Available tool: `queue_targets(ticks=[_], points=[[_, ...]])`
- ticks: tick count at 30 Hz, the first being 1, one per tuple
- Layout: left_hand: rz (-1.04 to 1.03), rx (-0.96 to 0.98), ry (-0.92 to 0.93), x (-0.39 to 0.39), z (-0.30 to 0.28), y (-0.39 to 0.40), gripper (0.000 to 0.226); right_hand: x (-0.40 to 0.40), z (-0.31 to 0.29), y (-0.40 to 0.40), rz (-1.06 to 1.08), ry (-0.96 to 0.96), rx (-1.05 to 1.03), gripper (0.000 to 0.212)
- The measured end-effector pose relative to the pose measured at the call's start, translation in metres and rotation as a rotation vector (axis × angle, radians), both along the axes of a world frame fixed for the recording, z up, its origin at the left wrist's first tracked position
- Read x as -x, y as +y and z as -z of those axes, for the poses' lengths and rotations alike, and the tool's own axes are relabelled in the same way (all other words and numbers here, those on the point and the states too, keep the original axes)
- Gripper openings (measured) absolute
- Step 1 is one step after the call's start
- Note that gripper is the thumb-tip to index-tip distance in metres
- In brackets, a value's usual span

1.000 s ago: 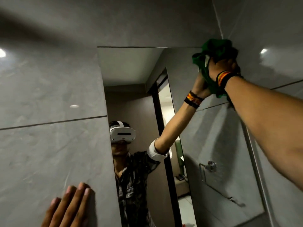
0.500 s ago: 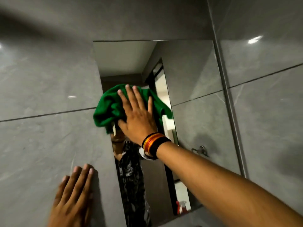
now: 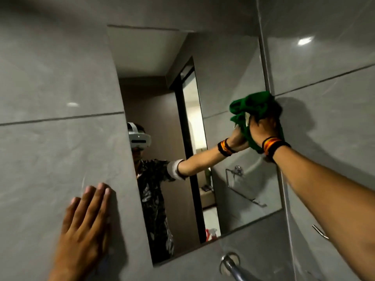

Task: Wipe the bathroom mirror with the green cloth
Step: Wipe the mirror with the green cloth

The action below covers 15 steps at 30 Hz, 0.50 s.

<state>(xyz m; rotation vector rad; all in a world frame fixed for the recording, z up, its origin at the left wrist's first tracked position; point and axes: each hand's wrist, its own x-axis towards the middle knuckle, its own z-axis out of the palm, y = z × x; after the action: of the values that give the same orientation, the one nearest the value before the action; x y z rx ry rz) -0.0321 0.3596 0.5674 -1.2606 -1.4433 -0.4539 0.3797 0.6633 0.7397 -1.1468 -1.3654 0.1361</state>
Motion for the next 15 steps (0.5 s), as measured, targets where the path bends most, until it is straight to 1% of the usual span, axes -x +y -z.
queue_targets(ticks=[2,5,8,11,13,15], points=[[-0.012,0.036,-0.025,-0.002,0.001,-0.001,0.068,0.000,0.028,0.002,0.019,-0.006,0.002,0.060],[-0.009,0.041,-0.048,-0.009,0.000,-0.002,0.068,0.019,0.080,-0.012,0.058,0.055,0.053,0.071],[-0.005,0.054,-0.054,-0.014,-0.004,-0.006,0.067,0.036,0.158,-0.029,0.069,0.037,0.097,0.074],[-0.006,0.061,-0.048,-0.013,-0.002,-0.006,0.067,0.043,0.235,-0.040,0.073,0.075,0.144,0.074],[-0.020,0.059,-0.044,-0.011,0.000,-0.004,0.068,0.050,0.258,-0.044,0.072,0.114,0.198,0.076],[-0.033,0.060,-0.047,-0.009,0.000,-0.002,0.069,0.068,0.257,-0.054,0.053,0.209,0.212,0.079]])
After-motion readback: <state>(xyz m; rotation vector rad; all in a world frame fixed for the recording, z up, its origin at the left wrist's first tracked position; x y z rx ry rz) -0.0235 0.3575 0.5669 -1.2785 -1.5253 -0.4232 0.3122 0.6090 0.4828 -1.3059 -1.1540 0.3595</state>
